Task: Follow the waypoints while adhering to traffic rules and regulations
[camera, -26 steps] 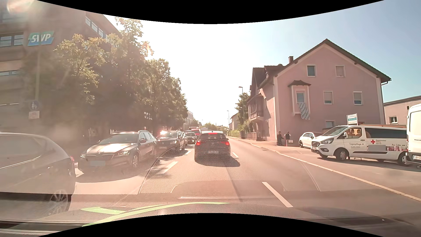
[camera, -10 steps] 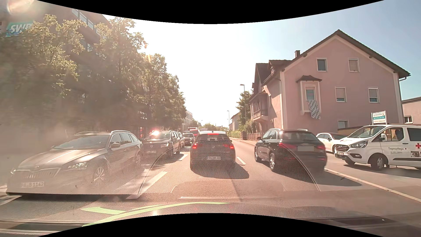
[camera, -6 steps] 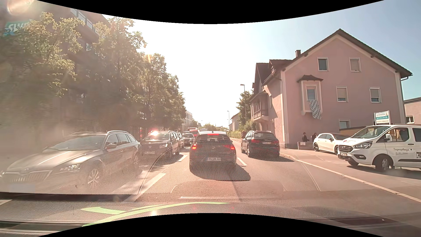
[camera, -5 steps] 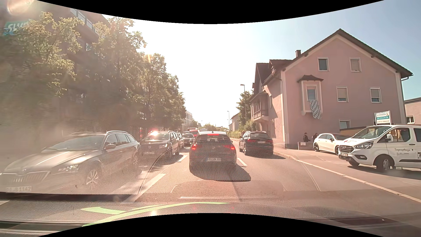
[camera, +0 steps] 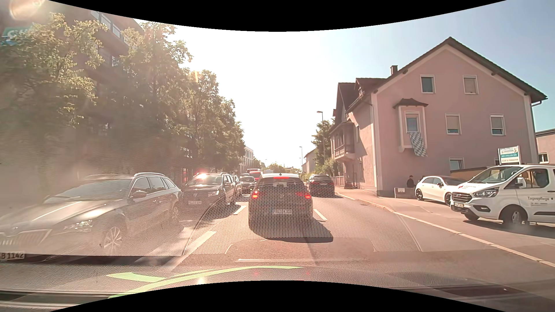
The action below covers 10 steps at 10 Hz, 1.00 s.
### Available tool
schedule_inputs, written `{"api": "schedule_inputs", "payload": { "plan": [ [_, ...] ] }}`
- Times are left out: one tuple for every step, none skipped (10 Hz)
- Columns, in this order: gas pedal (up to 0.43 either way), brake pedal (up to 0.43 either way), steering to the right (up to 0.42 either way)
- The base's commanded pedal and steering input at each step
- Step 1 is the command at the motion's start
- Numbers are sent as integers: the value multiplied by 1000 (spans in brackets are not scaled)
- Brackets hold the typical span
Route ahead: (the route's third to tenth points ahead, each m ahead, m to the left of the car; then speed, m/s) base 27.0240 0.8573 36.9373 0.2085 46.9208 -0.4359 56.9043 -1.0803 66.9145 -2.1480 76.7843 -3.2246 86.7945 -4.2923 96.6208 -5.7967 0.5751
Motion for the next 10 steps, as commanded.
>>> {"api": "schedule_inputs", "payload": {
  "plan": [
    [0, 61, 2],
    [0, 85, 2],
    [0, 85, 2],
    [0, 104, 2],
    [0, 116, 2],
    [0, 122, 2],
    [0, 128, 2],
    [0, 134, 2],
    [0, 140, 2],
    [0, 140, 2]
  ]
}}
